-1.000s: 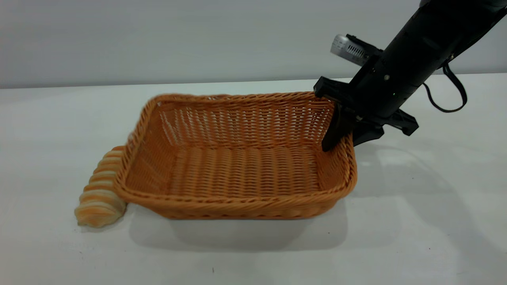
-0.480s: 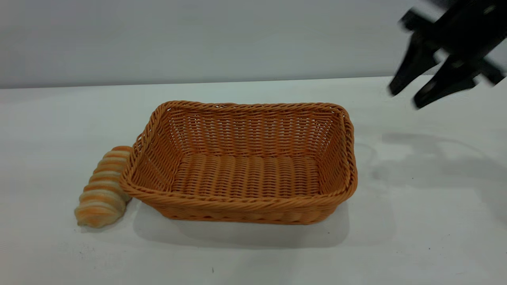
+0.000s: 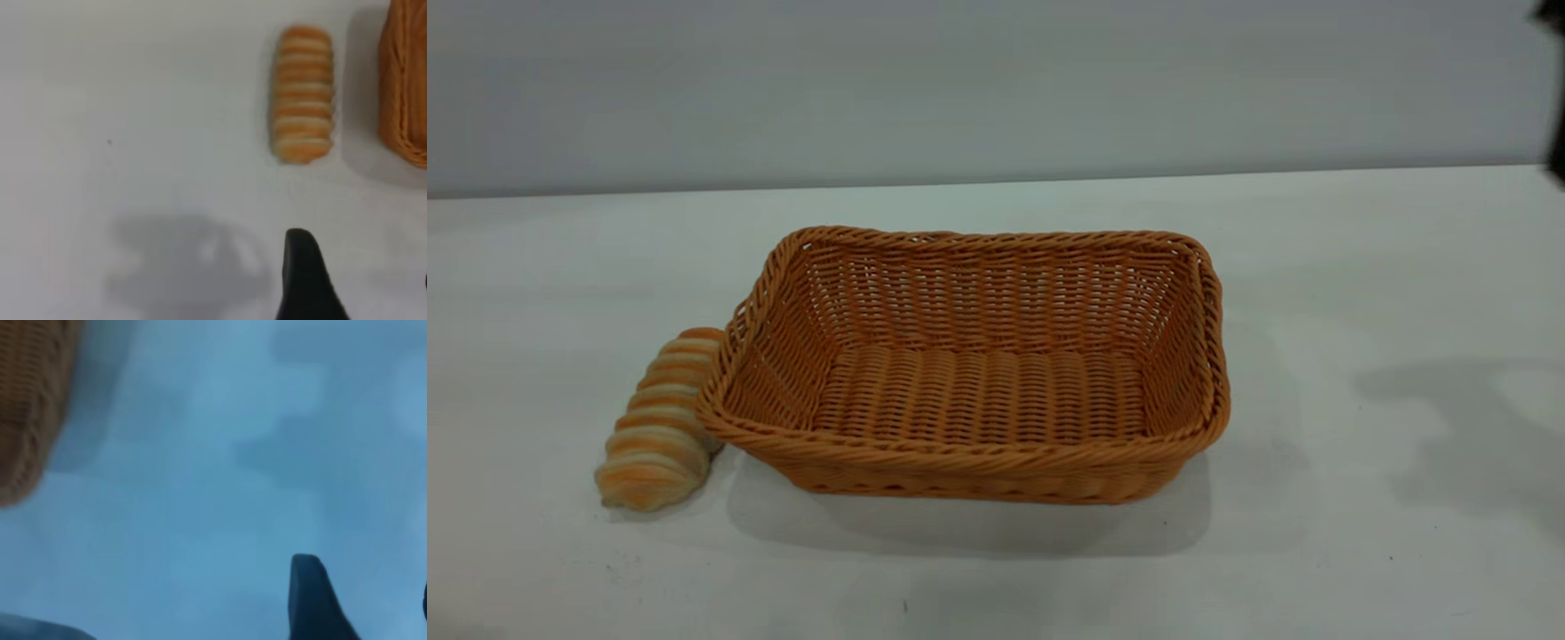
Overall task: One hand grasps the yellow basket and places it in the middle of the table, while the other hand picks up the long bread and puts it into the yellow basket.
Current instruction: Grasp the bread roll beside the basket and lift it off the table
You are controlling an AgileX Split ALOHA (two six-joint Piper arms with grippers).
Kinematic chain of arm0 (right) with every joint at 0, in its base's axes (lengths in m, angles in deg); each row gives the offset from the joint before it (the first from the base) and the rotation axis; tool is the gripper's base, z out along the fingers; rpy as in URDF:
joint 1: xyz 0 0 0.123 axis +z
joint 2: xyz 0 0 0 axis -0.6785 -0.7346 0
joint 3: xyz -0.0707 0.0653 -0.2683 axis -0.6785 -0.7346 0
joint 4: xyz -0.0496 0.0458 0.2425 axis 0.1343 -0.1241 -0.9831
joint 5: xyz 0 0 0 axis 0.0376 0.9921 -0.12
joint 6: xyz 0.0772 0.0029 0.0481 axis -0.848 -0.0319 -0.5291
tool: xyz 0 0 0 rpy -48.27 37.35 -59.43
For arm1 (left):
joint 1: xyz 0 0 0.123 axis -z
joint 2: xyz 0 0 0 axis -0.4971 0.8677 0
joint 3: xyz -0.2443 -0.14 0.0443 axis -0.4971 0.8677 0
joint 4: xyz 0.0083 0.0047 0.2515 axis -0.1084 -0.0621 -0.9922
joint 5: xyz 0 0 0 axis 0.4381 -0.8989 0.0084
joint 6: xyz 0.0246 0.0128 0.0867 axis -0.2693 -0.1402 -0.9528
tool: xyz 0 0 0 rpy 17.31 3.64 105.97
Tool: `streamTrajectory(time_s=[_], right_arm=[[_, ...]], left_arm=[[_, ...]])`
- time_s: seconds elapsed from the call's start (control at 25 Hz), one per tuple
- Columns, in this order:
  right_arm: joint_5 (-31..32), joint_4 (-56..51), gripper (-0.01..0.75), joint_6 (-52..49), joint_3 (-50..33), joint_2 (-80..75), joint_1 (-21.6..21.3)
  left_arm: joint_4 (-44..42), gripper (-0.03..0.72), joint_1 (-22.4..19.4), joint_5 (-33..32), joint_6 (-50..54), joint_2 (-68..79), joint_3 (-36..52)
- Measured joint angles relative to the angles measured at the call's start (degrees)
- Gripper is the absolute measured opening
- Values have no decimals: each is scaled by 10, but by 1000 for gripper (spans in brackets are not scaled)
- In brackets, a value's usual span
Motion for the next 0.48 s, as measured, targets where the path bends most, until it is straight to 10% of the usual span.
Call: streamTrajectory(time_s=[0.48], right_arm=[[-12, -1, 436, -5, -57, 111, 0]], left_arm=[[71, 476, 0, 228, -18, 380, -12]])
